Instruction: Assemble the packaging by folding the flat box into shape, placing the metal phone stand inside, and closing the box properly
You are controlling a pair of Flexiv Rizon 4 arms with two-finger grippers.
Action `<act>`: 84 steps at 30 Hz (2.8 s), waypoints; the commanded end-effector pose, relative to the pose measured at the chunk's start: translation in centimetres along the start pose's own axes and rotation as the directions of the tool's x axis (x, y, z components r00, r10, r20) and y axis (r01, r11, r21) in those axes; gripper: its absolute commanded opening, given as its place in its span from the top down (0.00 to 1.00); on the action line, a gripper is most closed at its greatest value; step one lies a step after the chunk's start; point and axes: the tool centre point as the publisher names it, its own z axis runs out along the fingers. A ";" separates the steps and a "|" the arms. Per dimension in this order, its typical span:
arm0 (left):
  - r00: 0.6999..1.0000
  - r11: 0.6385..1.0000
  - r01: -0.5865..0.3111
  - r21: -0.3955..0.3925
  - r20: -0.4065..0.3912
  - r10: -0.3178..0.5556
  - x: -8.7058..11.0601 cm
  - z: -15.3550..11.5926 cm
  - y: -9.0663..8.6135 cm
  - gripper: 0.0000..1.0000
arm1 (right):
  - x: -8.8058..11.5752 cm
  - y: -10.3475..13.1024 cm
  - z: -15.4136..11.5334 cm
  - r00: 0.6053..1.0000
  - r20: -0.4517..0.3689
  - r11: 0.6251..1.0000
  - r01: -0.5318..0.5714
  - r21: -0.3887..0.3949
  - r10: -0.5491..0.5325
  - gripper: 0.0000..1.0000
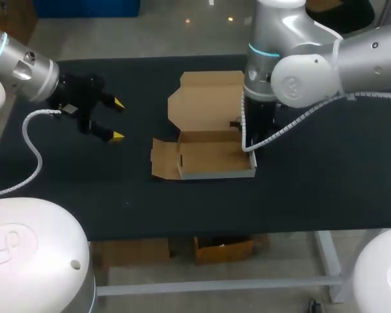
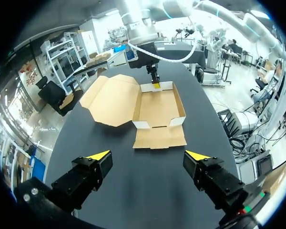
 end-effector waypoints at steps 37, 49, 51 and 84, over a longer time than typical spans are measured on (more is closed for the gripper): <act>1.000 1.000 0.000 -0.002 -0.001 0.000 0.0 0.0 0.0 0.00 | 0.7 1.0 1.8 0.999 0.016 0.997 0.034 -0.068 -0.033 0.94; 1.000 1.000 0.000 -0.002 -0.001 0.000 0.0 0.0 0.0 0.00 | 0.6 1.0 1.7 0.996 0.080 0.998 0.035 -0.055 -0.030 1.00; 1.000 1.000 0.000 -0.002 -0.001 0.000 0.0 0.0 0.0 0.00 | 0.5 1.0 1.6 0.993 0.114 0.998 0.040 -0.046 -0.035 1.00; 1.000 1.000 0.000 -0.002 -0.001 0.000 0.0 0.0 0.0 0.00 | 0.0 1.3 1.3 0.955 0.294 0.998 -0.028 -0.052 0.042 1.00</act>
